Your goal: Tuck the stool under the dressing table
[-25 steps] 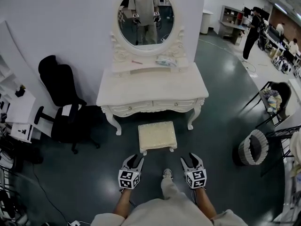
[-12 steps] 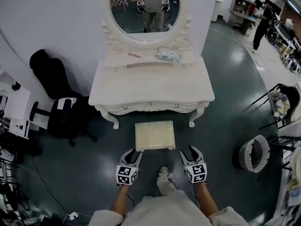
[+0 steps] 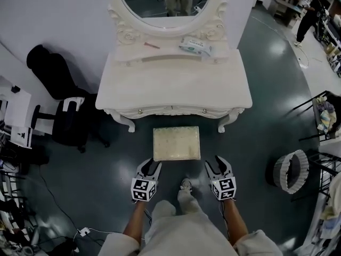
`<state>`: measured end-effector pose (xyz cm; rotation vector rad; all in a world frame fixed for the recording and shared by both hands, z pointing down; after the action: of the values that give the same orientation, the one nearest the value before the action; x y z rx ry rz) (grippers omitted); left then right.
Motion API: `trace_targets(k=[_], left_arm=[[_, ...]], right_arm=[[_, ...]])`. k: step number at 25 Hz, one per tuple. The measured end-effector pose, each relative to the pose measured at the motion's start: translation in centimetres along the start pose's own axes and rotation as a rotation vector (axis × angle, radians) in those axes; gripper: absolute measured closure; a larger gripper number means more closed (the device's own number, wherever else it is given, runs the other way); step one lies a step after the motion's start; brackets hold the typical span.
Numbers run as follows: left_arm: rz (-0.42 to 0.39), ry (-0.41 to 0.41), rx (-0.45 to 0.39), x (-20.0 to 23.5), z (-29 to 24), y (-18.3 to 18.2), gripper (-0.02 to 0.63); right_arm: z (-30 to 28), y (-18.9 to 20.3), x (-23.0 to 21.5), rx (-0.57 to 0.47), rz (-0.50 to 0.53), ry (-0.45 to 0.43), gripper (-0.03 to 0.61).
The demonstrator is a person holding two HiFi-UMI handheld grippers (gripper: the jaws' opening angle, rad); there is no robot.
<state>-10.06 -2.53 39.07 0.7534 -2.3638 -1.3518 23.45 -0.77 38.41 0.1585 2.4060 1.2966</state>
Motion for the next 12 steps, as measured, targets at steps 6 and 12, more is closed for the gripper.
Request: trace_targets(k=[6, 12], left_arm=[[-0.008, 0.024, 0.015, 1.1, -1.2, 1.4, 0.479], [0.01, 0.052, 0.022, 3.3, -2.5, 3.9, 0.465]], right_arm=[[-1.8, 1.2, -0.2, 0.02, -0.004, 0.009, 0.385], [-3.6, 3.2, 0.4, 0.061, 0.007, 0.025, 0.377]])
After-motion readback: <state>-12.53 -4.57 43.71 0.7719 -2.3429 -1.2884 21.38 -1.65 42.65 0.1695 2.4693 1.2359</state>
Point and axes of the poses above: the fingertips, and each gripper's own axes: z backward along the fingers, x to its left, y out of its underside, the point moved 10 cm from there along z, backward along the fingers, and after that the axes turned 13 degrees about -z, right-handed, at the moved point
